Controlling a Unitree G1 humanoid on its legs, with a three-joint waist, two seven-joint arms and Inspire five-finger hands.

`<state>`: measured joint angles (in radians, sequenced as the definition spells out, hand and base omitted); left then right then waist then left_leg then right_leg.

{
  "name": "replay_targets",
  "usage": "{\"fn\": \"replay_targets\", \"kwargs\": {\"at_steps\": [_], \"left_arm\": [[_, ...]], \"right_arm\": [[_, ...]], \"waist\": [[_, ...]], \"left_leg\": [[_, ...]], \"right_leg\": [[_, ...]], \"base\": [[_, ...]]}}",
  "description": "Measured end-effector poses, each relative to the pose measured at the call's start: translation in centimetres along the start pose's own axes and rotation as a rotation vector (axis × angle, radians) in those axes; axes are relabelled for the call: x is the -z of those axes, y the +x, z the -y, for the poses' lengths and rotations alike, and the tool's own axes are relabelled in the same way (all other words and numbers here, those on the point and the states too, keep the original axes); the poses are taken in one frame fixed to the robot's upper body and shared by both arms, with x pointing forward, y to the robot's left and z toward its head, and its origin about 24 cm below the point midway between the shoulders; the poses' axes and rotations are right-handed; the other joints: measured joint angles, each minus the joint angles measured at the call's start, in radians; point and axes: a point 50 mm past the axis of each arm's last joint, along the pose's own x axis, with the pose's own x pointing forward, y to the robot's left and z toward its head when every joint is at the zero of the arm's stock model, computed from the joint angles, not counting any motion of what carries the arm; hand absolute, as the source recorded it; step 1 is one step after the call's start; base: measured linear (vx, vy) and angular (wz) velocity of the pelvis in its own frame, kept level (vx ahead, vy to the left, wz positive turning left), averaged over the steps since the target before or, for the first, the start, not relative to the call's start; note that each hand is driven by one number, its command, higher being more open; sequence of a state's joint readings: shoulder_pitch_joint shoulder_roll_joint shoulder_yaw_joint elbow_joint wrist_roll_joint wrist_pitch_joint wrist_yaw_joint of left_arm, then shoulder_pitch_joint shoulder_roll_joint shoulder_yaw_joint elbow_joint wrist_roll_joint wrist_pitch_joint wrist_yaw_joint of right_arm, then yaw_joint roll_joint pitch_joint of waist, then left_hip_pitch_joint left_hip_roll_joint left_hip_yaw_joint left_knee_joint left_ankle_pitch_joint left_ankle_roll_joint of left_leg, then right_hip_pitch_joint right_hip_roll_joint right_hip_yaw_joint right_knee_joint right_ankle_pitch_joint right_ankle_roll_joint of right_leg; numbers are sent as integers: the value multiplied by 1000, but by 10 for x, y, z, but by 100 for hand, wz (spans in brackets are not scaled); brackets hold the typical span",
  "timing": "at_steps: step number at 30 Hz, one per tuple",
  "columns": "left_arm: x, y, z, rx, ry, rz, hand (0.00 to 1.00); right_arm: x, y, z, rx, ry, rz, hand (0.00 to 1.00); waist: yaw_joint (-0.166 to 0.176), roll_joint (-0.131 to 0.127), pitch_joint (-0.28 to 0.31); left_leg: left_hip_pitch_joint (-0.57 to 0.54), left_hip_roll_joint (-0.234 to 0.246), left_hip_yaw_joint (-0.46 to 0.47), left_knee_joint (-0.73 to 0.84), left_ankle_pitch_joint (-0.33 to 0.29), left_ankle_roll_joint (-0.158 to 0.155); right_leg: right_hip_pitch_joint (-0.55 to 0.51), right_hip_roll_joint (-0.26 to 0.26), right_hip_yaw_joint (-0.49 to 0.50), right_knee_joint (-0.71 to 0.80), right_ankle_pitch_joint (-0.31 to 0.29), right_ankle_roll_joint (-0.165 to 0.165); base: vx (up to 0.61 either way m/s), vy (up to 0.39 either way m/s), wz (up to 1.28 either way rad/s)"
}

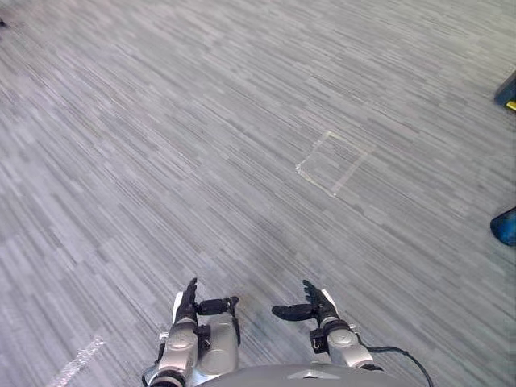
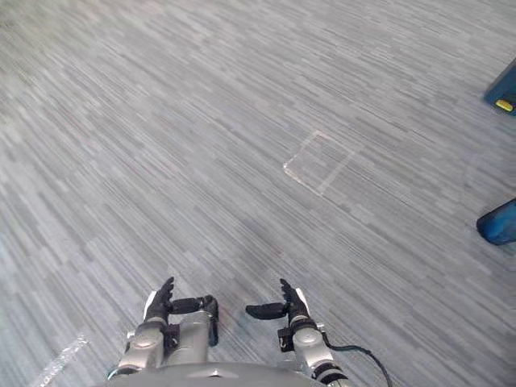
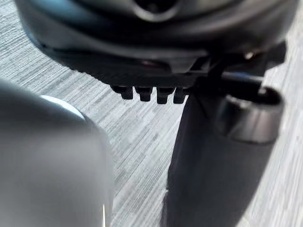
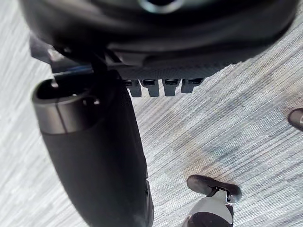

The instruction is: Organize the slippers on the shoe rack

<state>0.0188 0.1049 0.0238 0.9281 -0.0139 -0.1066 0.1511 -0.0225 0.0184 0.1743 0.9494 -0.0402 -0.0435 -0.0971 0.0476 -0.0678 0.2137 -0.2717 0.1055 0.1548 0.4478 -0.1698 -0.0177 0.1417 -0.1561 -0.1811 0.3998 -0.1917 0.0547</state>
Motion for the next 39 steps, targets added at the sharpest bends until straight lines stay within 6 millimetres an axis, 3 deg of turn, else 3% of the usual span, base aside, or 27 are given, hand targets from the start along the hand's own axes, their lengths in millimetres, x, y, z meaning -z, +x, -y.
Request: {"fn": "replay_targets", "kwargs": {"at_steps": [1, 2, 4, 7, 9, 11, 12, 13, 15, 16, 17, 19, 20, 21, 22, 24, 25, 27, 28, 29, 31, 33, 35, 36, 37, 38, 39], "left_arm": [[2, 0, -2, -2, 10, -7, 100], [6, -1, -2, -2, 20, -24, 100], [15, -3, -3, -1, 49, -60, 100], [17, -4, -1, 4, 58, -67, 100], [21, -4, -1, 4, 63, -85, 100], [26, -6, 0, 14, 63, -107, 100], [32, -8, 3, 24, 58, -128, 100], [32, -9, 9, 35, 49, -128, 100], [27, -8, 19, 68, 52, -116, 100], [27, -8, 21, 73, 56, -115, 100], [27, -9, 24, 82, 48, -113, 100], [24, -8, 25, 69, 5, -106, 100], [22, -8, 23, 52, -23, -98, 100], [19, -7, 18, 35, -36, -83, 100], [16, -5, 12, 18, -35, -67, 100], [11, -4, 3, -12, -44, -44, 100], [9, -3, 2, -17, -47, -36, 100], [5, -2, 0, -21, -47, -20, 100], [5, -2, 0, -23, -52, -21, 100], [8, -3, 4, -22, -71, -32, 100], [6, -1, -3, -43, -60, -31, 100], [9, -1, -6, -48, -64, -48, 100], [14, -2, -3, -44, -66, -69, 100], [18, -4, -4, -45, -62, -84, 100], [20, -4, -3, -43, -58, -92, 100], [23, -5, -4, -39, -43, -102, 100], [28, -7, -5, -36, -16, -115, 100]], "right_arm": [[0, 0, -1, -4, -1, -3, 100], [0, 0, -2, -5, -3, -4, 100], [0, 0, -5, -20, -7, -1, 100], [-5, 1, -3, -21, -12, 19, 100], [-20, 4, -3, -22, -25, 76, 100], [-23, 4, -3, -27, -28, 89, 100], [-18, 3, 0, -26, -43, 76, 100], [-20, 5, 3, -23, -56, 71, 100], [-22, 7, 9, -3, -67, 58, 100], [-21, 7, 11, 1, -64, 59, 100], [-17, 5, 13, 8, -60, 53, 100], [-12, 3, 13, 7, -59, 43, 100], [-11, 2, 10, 2, -51, 47, 100], [-9, 0, 5, -8, -29, 39, 100], [-7, 0, -1, -19, -1, 24, 100], [-6, 0, -5, -28, 11, 17, 100], [-8, 0, -5, -27, 10, 20, 100], [-10, 1, 0, -1, 30, 25, 100], [-9, 1, 2, 7, 34, 22, 100], [0, 0, 10, 30, 24, -7, 100], [2, 0, 4, 16, 28, -20, 100], [2, 0, 3, 11, 25, -25, 100], [1, 1, 3, 10, 23, -24, 100], [-1, 2, 2, 2, 17, -20, 100], [-1, 2, 1, -1, 15, -20, 100], [-1, 2, 1, -5, 14, -20, 100], [-2, 2, -2, -24, 1, -17, 100]], "waist": [[-1, -9, 1], [-6, -5, 4], [-25, 7, 11], [-48, 34, 17], [-60, 41, 22], [-65, 28, 18], [-81, 33, 16], [-70, 69, 14], [-69, 73, 15], [-73, 75, 12], [-84, 82, 6], [-78, 98, 3], [-74, 106, 2], [-67, 103, 4], [-52, 88, 8], [-34, 61, 9], [-27, 58, 10], [-24, 44, 20], [-23, 45, 20], [-5, 57, 17], [-10, 19, 6], [-13, 22, 0], [-12, 28, -8], [-7, 29, -6], [-9, 34, -3], [-13, 43, 2], [-24, 54, 6]], "left_leg": [[48, -8, 17, -11, -27, 6], [107, -13, 33, -26, -55, 13], [245, -12, 52, -90, -86, 19], [388, 20, 70, -212, -84, 16], [453, 45, 90, -256, -84, 16], [526, 43, 97, -292, -89, 6], [570, 51, 86, -295, -109, -36], [576, 81, 80, -294, -100, -40], [586, 61, 27, -257, 1, -63], [584, 61, 12, -234, 16, -71], [564, 71, -33, -128, 58, -115], [436, 106, -88, 197, 213, -179], [330, 152, -82, 433, 197, -217], [235, 192, -46, 605, 127, -204], [175, 210, -1, 655, 58, -166], [96, 195, 74, 518, -60, -98], [69, 182, 80, 430, -82, -87], [2, 106, 38, 102, -59, -66], [-2, 88, 10, 25, -33, -65], [22, 45, -64, -103, 147, -58], [36, 11, -44, -104, 121, -48], [20, 12, -38, 32, 13, -17], [65, 18, -1, 35, -40, -1], [149, 15, 59, -14, -58, 11], [191, 14, 83, -37, -65, 16], [246, 14, 110, -65, -73, 22], [336, 14, 144, -116, -79, 25]], "right_leg": [[-56, -39, 4, 162, 32, 29], [-112, -75, 4, 320, 76, 30], [-200, -85, -25, 520, 7, -5], [-327, -17, -114, 478, -69, -64], [-432, 37, -177, 270, -66, -72], [-461, 89, -198, -110, 90, -64], [-424, 114, -190, -192, 312, -161], [-418, 143, -187, -174, 297, -152], [-448, 108, -157, -10, 153, -149], [-444, 103, -159, 9, 135, -151], [-397, 104, -175, 20, 83, -141], [-293, 137, -168, -56, 53, -137], [-238, 166, -157, -109, 47, -145], [-174, 187, -140, -151, 38, -154], [-111, 194, -116, -195, 34, -154], [-26, 179, -63, -246, 43, -138], [-8, 171, -49, -258, 42, -136], [56, 125, -16, -297, 19, -79], [66, 118, -8, -301, 10, -65], [105, 105, 45, -308, -23, -21], [104, 69, 67, -314, -14, -28], [83, 55, 112, -215, -6, -13], [25, 35, 143, -59, -6, -12], [-64, -5, 137, 154, 36, 56], [-97, -28, 121, 243, 72, 82], [-133, -61, 79, 353, 71, 73], [-190, -100, -15, 478, 23, -4]], "base": [[492, 191, -51], [406, 128, -36], [525, 124, -27], [563, 48, -12], [609, -57, -8], [594, -130, 21], [641, -154, 20], [762, -181, -7], [766, -221, -19], [639, -228, 24], [398, -149, 16], [415, -89, -11], [447, -52, -35], [439, -49, -48], [434, -34, -56], [426, 28, -73], [506, 128, -84], [417, 200, -57], [450, 309, -66], [472, 322, -56], [476, 281, -25], [475, 289, -21], [361, 206, -67], [393, 214, -92], [511, 278, -91], [405, 197, -80], [395, 163, -78]]}}
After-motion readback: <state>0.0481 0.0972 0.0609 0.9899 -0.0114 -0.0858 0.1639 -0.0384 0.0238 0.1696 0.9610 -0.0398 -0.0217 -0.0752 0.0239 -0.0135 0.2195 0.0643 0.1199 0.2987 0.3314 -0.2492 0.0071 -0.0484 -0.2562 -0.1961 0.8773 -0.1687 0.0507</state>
